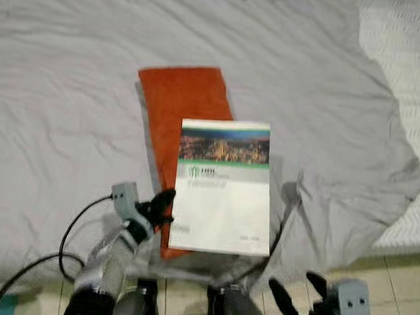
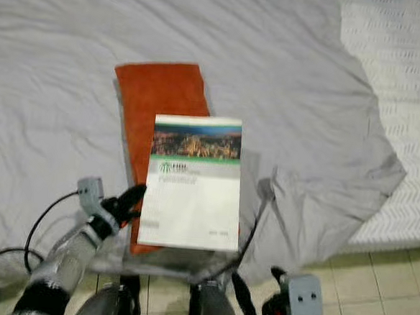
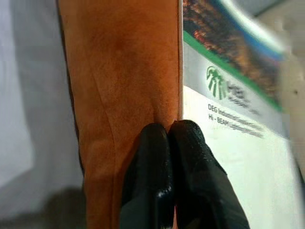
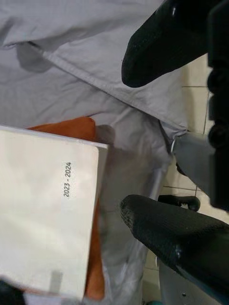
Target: Clean up the room
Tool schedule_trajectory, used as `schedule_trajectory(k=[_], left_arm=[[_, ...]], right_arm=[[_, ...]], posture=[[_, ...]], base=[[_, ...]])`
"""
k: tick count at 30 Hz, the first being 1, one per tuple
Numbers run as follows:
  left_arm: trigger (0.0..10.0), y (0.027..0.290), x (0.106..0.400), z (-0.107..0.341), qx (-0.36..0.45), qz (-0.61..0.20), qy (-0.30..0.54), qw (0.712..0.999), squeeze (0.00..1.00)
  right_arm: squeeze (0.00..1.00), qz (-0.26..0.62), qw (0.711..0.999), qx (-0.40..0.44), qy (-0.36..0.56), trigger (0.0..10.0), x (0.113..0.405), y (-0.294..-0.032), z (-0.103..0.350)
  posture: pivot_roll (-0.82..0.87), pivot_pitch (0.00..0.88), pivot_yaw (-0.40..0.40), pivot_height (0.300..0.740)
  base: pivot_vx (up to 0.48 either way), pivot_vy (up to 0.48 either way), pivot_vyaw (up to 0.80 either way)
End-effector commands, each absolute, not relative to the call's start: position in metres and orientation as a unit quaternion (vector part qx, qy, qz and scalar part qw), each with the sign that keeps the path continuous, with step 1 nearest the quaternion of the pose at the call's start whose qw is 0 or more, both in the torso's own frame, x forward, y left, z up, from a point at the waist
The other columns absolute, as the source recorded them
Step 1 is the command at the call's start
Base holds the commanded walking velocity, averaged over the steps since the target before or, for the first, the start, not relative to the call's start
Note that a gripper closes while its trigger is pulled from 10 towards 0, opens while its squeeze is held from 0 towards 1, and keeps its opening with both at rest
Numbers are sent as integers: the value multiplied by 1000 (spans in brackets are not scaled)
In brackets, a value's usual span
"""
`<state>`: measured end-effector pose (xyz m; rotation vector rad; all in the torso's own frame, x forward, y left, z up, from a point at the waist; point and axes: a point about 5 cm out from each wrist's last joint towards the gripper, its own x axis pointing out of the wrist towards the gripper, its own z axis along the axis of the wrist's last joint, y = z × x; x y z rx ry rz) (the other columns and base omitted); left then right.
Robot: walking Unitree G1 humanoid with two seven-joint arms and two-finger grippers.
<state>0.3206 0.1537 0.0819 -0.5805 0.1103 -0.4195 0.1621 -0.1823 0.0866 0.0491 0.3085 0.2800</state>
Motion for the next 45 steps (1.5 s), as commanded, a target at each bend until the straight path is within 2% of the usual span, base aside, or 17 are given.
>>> schedule_trajectory(k=[1, 4, 9, 10, 11, 12, 13, 22, 30, 32, 34, 40, 45], left_arm=[[0, 166, 314, 83, -267, -193, 49, 943, 0], [0, 187, 308, 89, -208, -163, 32, 964, 0], [0, 209, 301, 105, -181, -150, 14, 972, 0], [1137, 211, 299, 109, -165, -142, 17, 976, 0], [9216, 210, 299, 109, -162, -137, 25, 977, 631], [9216, 210, 299, 109, -162, -137, 25, 977, 631], [10000, 208, 299, 109, -161, -135, 28, 977, 1000], [10000, 198, 298, 103, -178, -127, 45, 975, 1000], [10000, 213, 302, 114, -147, -117, 23, 982, 1000], [10000, 213, 306, 125, -31, -140, 7, 990, 1000], [10000, 204, 307, 135, 72, -174, -13, 982, 1000], [10000, 197, 307, 142, 106, -177, -31, 978, 1000], [10000, 180, 292, 130, 275, -204, -76, 937, 1000]], right_arm=[[0, 125, 976, 26, 177, 10000, 156, -188, 78], [0, 127, 976, 27, 177, 10000, 156, -186, 78], [0, 129, 975, 27, 178, 10000, 157, -187, 77], [0, 130, 975, 26, 179, 10000, 157, -187, 76], [0, 132, 974, 26, 180, 10000, 157, -187, 75], [0, 132, 974, 26, 180, 10000, 157, -187, 75], [0, 133, 974, 26, 181, 10000, 157, -187, 75], [0, 137, 974, 23, 179, 10000, 159, -187, 74], [0, 136, 973, 21, 184, 10000, 156, -189, 72], [0, 136, 973, 19, 184, 10000, 158, -189, 70], [0, 135, 974, 23, 180, 10000, 160, -189, 70], [0, 138, 975, 33, 174, 10000, 164, -184, 68], [0, 139, 974, 38, 173, 10000, 168, -180, 63]], posture=[[-248, 486, -97, 740], [-243, 484, -95, 740], [-232, 481, -97, 740], [-231, 481, -97, 740], [-225, 477, -100, 740], [-225, 477, -100, 740], [-224, 474, -100, 740], [-233, 457, -104, 740], [-232, 445, -106, 740], [-222, 432, -106, 740], [-210, 424, -101, 740], [-189, 409, -103, 740], [-159, 387, -101, 740]], base=[[0, 0, 0], [0, 0, 0], [0, 0, 0], [0, 0, 0], [0, 0, 0], [0, 0, 0], [0, 0, 0], [0, 0, 0], [0, 0, 0], [0, 0, 0], [0, 0, 0], [0, 0, 0], [0, 0, 0]])
